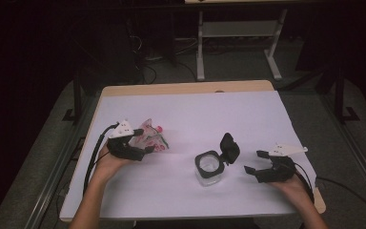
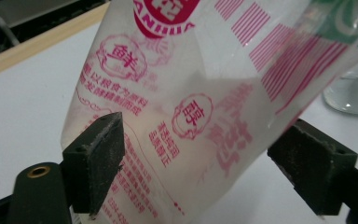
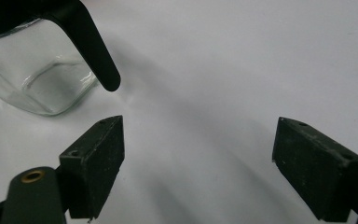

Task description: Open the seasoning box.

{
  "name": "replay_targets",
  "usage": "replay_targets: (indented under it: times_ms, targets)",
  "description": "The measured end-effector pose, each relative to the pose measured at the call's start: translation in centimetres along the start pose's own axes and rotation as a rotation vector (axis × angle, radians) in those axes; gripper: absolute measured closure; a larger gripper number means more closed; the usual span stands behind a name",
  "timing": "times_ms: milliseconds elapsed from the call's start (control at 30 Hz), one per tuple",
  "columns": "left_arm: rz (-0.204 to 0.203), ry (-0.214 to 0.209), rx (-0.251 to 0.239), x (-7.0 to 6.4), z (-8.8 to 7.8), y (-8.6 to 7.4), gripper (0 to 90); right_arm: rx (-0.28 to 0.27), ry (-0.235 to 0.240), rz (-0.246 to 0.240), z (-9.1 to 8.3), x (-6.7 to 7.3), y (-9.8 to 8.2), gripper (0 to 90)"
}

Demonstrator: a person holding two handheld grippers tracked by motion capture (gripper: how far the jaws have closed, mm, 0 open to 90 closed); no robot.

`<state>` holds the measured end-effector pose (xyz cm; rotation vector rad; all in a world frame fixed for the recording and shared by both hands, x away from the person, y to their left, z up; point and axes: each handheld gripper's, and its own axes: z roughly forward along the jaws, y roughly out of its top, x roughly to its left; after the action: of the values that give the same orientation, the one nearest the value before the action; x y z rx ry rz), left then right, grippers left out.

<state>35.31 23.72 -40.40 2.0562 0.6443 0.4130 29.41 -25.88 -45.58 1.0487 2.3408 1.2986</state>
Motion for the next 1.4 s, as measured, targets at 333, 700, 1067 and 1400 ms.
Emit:
replay_targets:
  times_ms: [333, 700, 1067, 1400]
  targets:
    - [0.033, 0.059, 0.024, -0.05, 0.65, -0.2, 33.5, 0.003, 0.001, -0.001, 0.08, -0.08, 0.03, 16.3]
    - [0.045, 0.079, 0.044, 0.11, 0.64, -0.53, 53.4, 0.002, 0.004, 0.001, 0.09, -0.1, 0.03, 16.3]
    - [0.054, 0.058, 0.046, 0.32, 0.64, -0.67, 86.0, 0.009, 0.0, -0.002, 0.09, -0.01, 0.04, 16.4]
    - [0.01, 0.027, 0.027, 0.7, 0.04, -0.59, 89.8, 0.009, 0.003, 0.001, 0.14, -0.05, 0.05, 16.4]
